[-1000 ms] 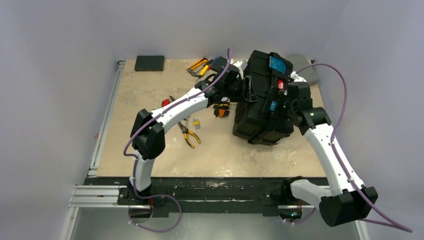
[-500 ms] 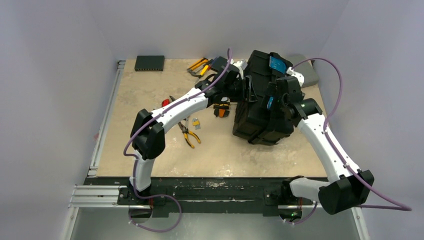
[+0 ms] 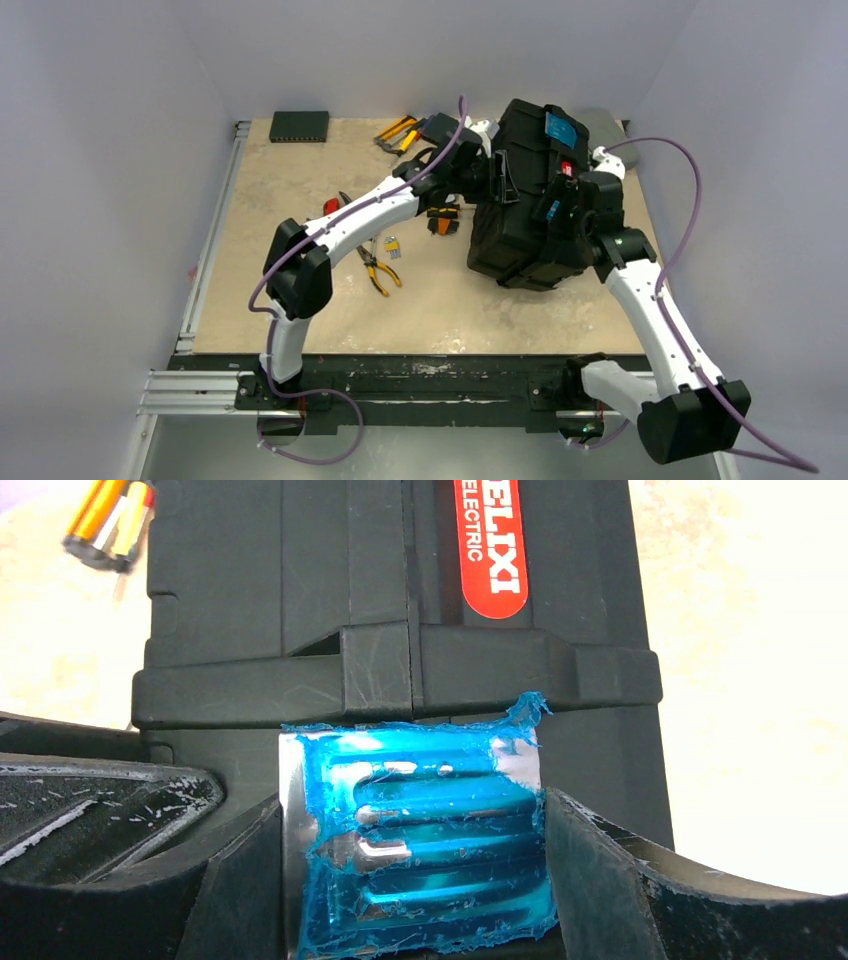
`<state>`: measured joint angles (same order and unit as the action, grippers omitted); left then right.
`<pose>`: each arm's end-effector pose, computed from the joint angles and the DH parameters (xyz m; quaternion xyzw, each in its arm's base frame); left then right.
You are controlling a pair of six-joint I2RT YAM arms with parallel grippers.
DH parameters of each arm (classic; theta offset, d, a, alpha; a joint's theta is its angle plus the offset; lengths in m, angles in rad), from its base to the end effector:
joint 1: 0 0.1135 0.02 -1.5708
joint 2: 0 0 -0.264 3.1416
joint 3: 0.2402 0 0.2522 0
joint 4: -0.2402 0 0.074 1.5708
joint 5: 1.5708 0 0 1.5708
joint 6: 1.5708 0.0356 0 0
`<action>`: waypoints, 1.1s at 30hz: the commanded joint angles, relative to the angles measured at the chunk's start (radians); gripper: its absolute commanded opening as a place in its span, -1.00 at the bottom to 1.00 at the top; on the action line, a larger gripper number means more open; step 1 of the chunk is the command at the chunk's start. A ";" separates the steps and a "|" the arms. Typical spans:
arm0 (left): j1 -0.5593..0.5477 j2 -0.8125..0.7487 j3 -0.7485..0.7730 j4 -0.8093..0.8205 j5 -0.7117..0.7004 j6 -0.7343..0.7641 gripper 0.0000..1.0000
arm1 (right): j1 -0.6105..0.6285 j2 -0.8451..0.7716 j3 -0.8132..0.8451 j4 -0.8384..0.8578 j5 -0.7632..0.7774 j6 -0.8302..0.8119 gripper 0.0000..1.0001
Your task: Pack the tool kit
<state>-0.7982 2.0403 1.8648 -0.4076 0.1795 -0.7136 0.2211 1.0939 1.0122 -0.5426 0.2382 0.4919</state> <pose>0.3320 -0.3497 0.3052 0.0795 0.8744 -0.3813 0.2894 0.2321 0.0436 0.3244 0.1730 0.8684 0.0588 0.4610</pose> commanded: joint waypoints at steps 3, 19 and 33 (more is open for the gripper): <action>0.002 0.157 -0.084 -0.311 -0.117 0.130 0.07 | -0.144 -0.030 -0.171 -0.012 -0.364 0.119 -0.31; -0.004 0.215 -0.065 -0.333 -0.085 0.121 0.00 | -0.284 -0.071 -0.351 0.205 -0.744 0.290 -0.49; -0.005 0.158 -0.058 -0.336 -0.099 0.129 0.03 | -0.344 -0.115 -0.101 -0.028 -0.671 0.131 0.74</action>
<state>-0.7902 2.0659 1.9038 -0.4385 0.1848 -0.7052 -0.1413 0.9756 0.8104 -0.2367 -0.3779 0.6312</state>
